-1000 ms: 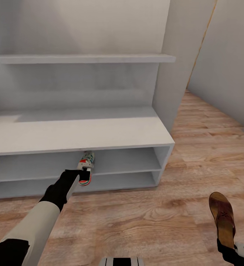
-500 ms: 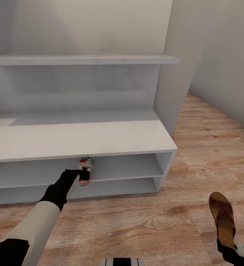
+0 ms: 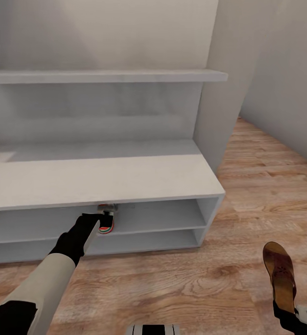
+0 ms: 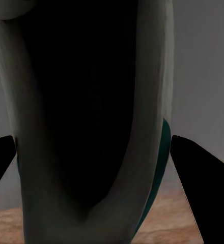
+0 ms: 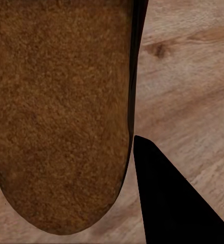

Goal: Pick up the two gym shoes and the two sandals from the corridor floor and place them onto the hallstand (shoe rack) in the corridor, making sure they are on the rack and not on the floor. Arrange them so the two gym shoes are next to each other and the two sandals are next to each other.

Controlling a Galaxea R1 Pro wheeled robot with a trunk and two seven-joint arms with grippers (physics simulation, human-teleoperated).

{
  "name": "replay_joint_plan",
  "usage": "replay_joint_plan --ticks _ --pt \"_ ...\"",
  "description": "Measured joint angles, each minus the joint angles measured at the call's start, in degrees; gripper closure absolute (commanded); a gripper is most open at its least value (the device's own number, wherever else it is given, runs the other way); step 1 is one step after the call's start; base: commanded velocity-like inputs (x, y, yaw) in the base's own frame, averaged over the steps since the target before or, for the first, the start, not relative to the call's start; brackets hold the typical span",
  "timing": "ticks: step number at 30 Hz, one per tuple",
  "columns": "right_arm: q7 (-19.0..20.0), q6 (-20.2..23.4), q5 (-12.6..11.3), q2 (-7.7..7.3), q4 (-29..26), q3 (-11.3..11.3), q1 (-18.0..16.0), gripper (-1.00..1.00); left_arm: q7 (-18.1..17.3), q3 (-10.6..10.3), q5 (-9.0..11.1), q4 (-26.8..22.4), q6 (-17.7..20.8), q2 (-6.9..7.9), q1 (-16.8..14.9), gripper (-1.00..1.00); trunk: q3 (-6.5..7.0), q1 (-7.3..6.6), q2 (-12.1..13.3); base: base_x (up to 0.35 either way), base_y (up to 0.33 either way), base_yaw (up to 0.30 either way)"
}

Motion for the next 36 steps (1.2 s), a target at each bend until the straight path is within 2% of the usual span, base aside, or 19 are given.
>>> replay_joint_plan --ticks 15,16,17,29,36 --pt "0.01 0.03 0.00 0.00 0.08 0.00 0.00 1.00 -0.01 0.12 0.06 -0.01 -0.34 0.03 0.06 1.00 0.00 0.01 0.00 0.079 -0.056 0.000" --pt "0.01 0.01 0.00 0.00 0.08 0.00 0.00 1.00 -0.04 0.09 0.03 -0.01 -0.33 0.02 0.04 -1.00 0.00 0.01 0.00 0.000 0.000 0.000" --pt "0.00 0.02 0.00 0.00 0.08 0.00 0.00 1.00 -0.10 0.07 0.55 0.05 -0.19 0.00 -0.08 -1.00 -0.01 0.02 0.01 0.000 0.000 0.000" --pt "0.07 -0.03 -0.02 0.00 0.08 0.00 0.00 1.00 -0.11 0.36 0.87 0.08 -0.25 0.11 0.05 -1.00 -0.01 0.02 0.01 -0.006 0.000 0.000" --pt "0.06 -0.01 -0.02 0.00 0.08 0.00 0.00 1.00 -0.11 0.38 0.94 0.08 -0.42 0.12 0.17 -1.00 -0.01 0.05 0.01 -0.245 0.000 0.000"
